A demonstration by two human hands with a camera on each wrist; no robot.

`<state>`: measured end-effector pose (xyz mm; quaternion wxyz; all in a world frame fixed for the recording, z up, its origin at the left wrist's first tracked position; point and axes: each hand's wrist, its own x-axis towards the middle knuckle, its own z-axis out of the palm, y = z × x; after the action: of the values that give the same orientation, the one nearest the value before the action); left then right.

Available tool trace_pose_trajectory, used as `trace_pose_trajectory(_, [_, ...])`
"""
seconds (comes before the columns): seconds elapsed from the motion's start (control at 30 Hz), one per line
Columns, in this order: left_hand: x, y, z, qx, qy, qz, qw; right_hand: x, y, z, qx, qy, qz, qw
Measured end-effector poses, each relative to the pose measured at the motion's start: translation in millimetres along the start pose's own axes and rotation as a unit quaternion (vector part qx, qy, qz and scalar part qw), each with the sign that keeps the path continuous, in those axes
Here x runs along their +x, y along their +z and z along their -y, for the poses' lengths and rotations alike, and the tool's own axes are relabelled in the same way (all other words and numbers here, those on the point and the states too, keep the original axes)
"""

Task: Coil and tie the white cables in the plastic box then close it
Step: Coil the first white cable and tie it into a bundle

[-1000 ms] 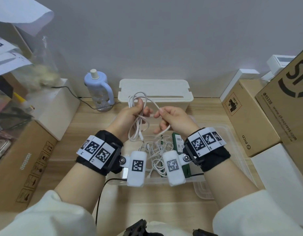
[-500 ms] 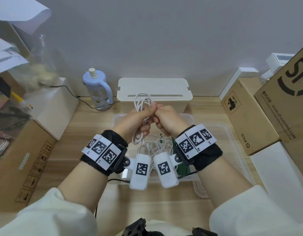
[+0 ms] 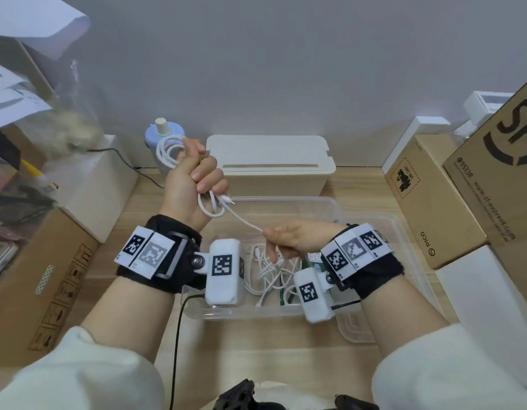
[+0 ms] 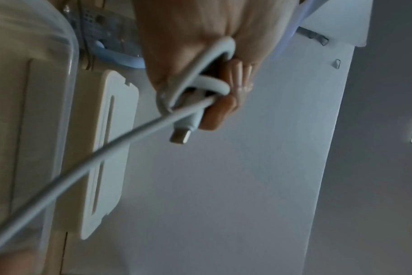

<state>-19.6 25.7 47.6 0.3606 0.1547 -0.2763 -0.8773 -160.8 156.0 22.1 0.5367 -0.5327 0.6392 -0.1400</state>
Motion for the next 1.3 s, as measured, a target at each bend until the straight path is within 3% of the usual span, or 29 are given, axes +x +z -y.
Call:
trace_pose_trajectory(0.1, [-0.9,1.2,8.2,0.113,-0.059,0.009,0.992,4.5,-6.5,2.1,-0.082,-0.015,-0.139,0.987])
trace_pose_trajectory(0.23, [-4.0,-0.3,26.2,0.281,-0.106,0.031,0.953,-4.2,-12.8,27.5,-0.129,-0.083,-0.195,0.969])
trace_pose_trajectory(0.33, [-9.4,0.7,35.2,0.37,-0.141,0.124,0.91,-9.7,-17.1,38.0,-0.167,-0.131,-0.229,0.95])
trace_pose_trajectory(0.43, [-13.6,3.9,38.9,0.454,-0.18,0.187,0.852,-10.0,-17.9,38.6,-0.121,-0.176,-0.273,0.938])
trace_pose_trajectory(0.53, [-17.0,2.7,42.2,0.515,-0.246,0.149,0.808,-11.1,-21.9,37.9,-0.069,-0.201,-0.349,0.913])
trace_pose_trajectory(0.6, [-19.1,0.8,43.2,0.502,-0.303,0.146,0.797,-10.4,-26.7,36.1,-0.024,-0.217,-0.392,0.894])
trace_pose_trajectory(0.7, [-18.6,-1.1,40.9,0.426,-0.305,0.188,0.831,-4.7,-29.3,29.0,0.005,-0.201,-0.429,0.881])
trace_pose_trajectory(0.8, [-13.0,-1.9,38.4,0.368,-0.194,0.192,0.889,4.3,-26.0,16.6,-0.011,-0.14,-0.444,0.885])
trace_pose_trajectory(0.87, [-7.7,-2.6,37.3,0.348,-0.121,0.151,0.917,6.0,-20.0,11.5,0.057,-0.113,-0.41,0.903])
trace_pose_trajectory(0.97, [-1.4,-1.2,36.4,0.283,-0.066,0.016,0.957,6.7,-7.8,8.6,0.133,-0.085,-0.314,0.936])
trace_pose_trajectory(1.07, [-1.0,-1.2,38.6,0.287,-0.038,-0.037,0.956,7.8,0.8,12.5,0.056,-0.082,-0.279,0.955])
trace_pose_trajectory(1.17, [-5.2,0.7,41.9,0.359,-0.038,0.0,0.932,6.6,3.9,23.3,0.014,-0.081,-0.281,0.956])
trace_pose_trajectory(1.3, [-8.6,7.4,43.7,0.346,-0.048,0.041,0.936,7.0,5.6,31.9,-0.018,-0.081,-0.279,0.957])
